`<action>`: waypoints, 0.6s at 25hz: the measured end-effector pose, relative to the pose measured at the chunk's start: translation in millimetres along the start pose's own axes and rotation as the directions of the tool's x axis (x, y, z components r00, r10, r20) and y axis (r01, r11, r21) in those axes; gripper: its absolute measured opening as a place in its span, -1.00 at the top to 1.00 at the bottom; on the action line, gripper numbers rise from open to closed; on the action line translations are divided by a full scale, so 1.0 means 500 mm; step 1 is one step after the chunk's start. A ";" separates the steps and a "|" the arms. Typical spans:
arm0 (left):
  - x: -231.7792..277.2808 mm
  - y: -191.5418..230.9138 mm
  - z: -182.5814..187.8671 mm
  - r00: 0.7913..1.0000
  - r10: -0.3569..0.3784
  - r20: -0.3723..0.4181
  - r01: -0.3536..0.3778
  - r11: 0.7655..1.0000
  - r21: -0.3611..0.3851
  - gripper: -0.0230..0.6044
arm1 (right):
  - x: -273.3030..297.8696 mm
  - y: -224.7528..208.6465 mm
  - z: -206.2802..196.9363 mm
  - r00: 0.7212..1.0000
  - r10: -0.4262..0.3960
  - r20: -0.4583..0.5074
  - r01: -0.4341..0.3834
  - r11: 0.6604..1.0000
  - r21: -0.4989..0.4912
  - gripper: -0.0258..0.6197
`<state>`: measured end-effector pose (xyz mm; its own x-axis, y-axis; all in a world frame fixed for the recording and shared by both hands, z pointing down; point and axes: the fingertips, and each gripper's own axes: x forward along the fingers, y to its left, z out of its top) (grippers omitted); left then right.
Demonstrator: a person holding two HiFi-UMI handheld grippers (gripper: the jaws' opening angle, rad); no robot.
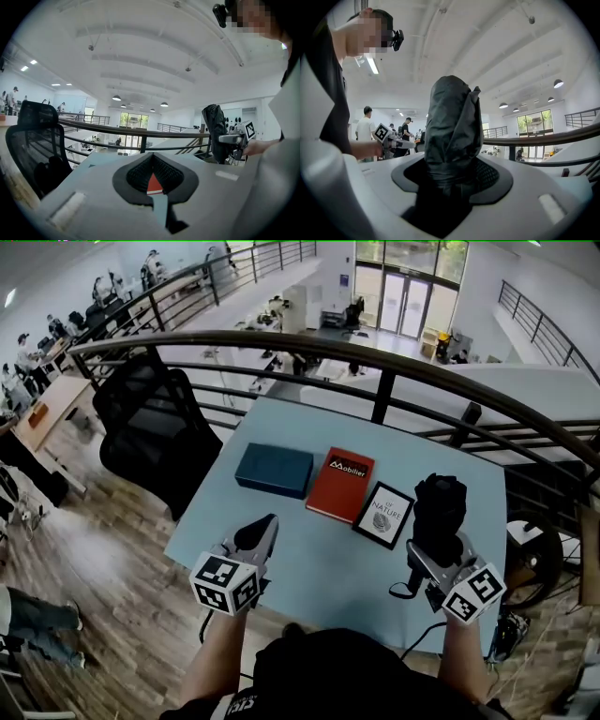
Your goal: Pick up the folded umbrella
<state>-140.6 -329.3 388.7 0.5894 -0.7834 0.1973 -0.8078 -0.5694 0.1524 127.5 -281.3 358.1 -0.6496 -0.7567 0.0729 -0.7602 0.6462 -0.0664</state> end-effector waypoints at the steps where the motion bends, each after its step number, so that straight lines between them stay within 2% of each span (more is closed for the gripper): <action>1: -0.001 0.001 0.002 1.000 0.004 0.000 -0.004 1.000 0.001 0.90 | -0.001 -0.002 0.003 1.000 -0.002 0.008 0.002 1.000 0.005 0.12; 5: 0.004 0.002 0.010 1.000 0.007 0.009 -0.007 1.000 0.005 0.90 | -0.003 -0.002 0.019 0.999 0.004 0.054 -0.006 0.999 0.036 0.12; 15: 0.014 -0.015 0.010 1.000 -0.015 0.009 0.015 1.000 0.008 0.90 | -0.009 0.011 0.053 0.995 0.017 0.100 -0.016 1.000 -0.015 0.14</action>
<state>-130.1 -331.9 383.9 0.6011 -0.7772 0.1859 -0.7991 -0.5827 0.1477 126.1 -276.9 330.8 -0.6589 -0.7517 -0.0283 -0.7500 0.6593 -0.0527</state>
